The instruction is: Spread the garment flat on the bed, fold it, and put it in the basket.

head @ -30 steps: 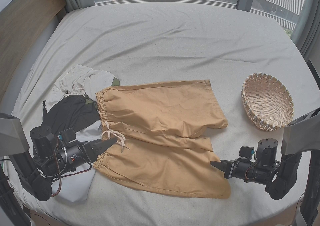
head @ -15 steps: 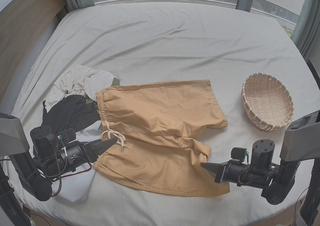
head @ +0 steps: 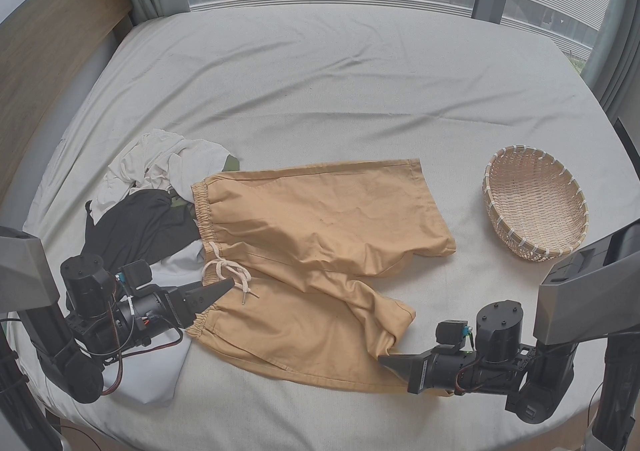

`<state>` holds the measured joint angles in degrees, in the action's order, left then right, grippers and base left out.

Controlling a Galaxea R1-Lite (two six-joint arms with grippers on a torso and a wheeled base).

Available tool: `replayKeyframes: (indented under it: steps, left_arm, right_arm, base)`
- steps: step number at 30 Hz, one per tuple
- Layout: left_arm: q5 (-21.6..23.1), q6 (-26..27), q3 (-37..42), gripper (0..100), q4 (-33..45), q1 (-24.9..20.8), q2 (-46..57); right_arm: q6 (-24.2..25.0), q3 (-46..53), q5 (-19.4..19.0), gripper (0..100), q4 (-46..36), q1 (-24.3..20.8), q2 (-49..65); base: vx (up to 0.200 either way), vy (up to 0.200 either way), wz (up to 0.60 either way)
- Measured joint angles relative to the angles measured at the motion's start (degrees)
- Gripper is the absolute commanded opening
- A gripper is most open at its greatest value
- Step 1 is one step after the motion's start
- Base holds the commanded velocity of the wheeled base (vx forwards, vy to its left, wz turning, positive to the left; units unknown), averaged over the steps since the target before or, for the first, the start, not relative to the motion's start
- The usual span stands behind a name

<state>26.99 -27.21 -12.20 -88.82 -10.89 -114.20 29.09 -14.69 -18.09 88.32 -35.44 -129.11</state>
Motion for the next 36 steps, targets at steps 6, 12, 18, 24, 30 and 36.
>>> replayKeyframes:
  steps: [6, 12, 18, 24, 30, 36]
  left_arm:
    - [0.0, 0.0, 0.0, 100, 0.0, -0.1, -0.3]
    - [0.0, 0.1, -0.1, 100, 0.0, -0.1, -0.4]
    - [-0.1, 0.1, -0.1, 100, 0.0, 0.0, -0.5]
    - [-0.2, 0.1, -0.2, 100, 0.0, -0.2, -0.4]
    - [-0.2, 0.2, -0.3, 100, 0.0, -0.3, -0.4]
    - [-0.3, 0.9, -0.5, 100, 0.0, -0.6, -0.5]
  right_arm:
    - [0.2, 0.5, 0.1, 100, 0.0, -0.7, -0.2]
    - [0.3, 1.8, 0.1, 100, 0.0, -2.5, -0.1]
    - [1.3, 2.3, -0.4, 100, 0.0, -2.9, 0.8]
    - [1.5, 1.9, -0.2, 100, 0.1, -1.5, 1.9]
    - [0.3, 1.7, 0.6, 100, 0.1, 4.2, 2.2]
    - [-1.0, 0.3, 0.8, 100, 0.0, 9.4, 1.7]
  base:
    - [0.000, 0.000, 0.00]
    - [0.000, 0.000, 0.00]
    - [0.000, 0.000, 0.00]
    - [0.000, 0.000, 0.00]
    - [0.000, 0.000, 0.00]
    - [0.000, 0.000, 0.00]
